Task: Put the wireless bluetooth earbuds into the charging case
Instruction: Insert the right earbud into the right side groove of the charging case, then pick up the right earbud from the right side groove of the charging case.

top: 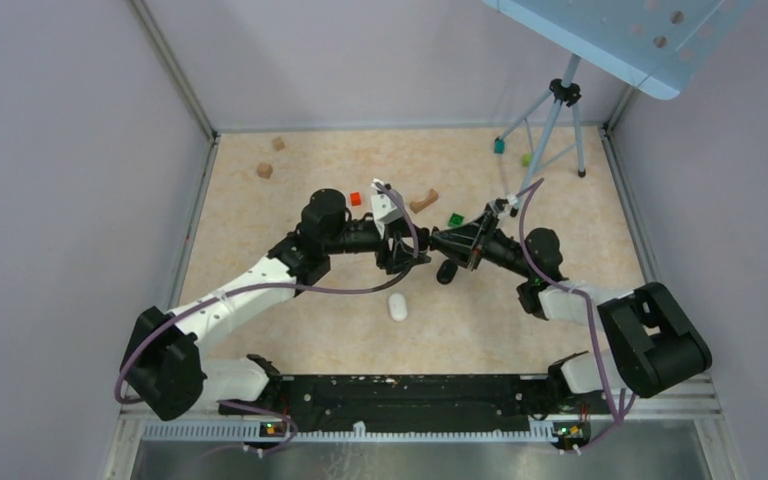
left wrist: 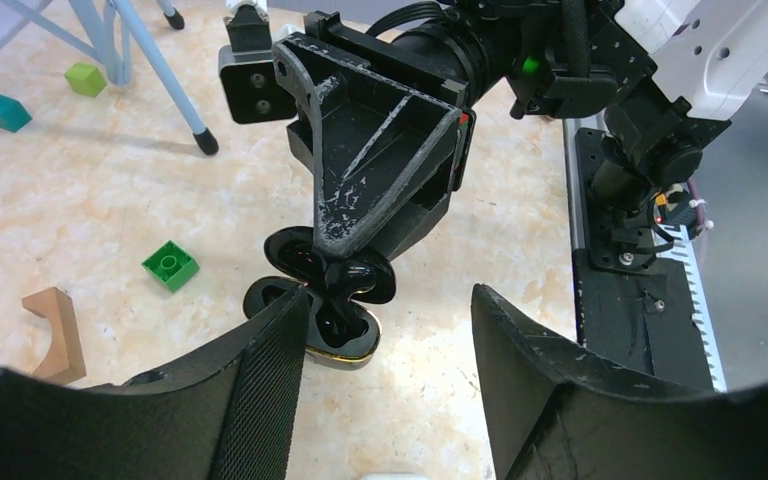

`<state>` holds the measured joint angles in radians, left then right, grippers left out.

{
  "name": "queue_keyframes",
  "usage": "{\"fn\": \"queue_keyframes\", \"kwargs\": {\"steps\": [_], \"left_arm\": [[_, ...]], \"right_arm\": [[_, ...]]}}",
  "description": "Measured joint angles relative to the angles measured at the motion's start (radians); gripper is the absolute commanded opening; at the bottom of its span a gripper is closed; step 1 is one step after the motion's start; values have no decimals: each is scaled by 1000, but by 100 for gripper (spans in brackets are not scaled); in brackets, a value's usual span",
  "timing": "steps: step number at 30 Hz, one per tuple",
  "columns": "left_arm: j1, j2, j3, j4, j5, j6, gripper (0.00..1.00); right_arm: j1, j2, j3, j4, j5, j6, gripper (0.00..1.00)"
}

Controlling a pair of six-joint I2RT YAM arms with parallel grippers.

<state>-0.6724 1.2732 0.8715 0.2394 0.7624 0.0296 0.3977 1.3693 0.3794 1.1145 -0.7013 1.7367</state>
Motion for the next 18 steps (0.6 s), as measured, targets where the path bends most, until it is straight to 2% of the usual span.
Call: {"fn": "queue_keyframes", "kwargs": {"steps": [2,7,13,18], "left_arm": [[0,-12,5,-12,-11,0,72],[0,-51,6,-35,-56,0,79],[0,-92,12,-50,-145,-20,76],[-1,-90,106,-161,-234,-101,75]], "right_arm": [[0,-5,0,-1,0,-2,0],[0,-8,0,-2,1,-7,0],[0,-20,0,-25,1,-17,0],[0,-55,0,-69,10,-41,0]]}}
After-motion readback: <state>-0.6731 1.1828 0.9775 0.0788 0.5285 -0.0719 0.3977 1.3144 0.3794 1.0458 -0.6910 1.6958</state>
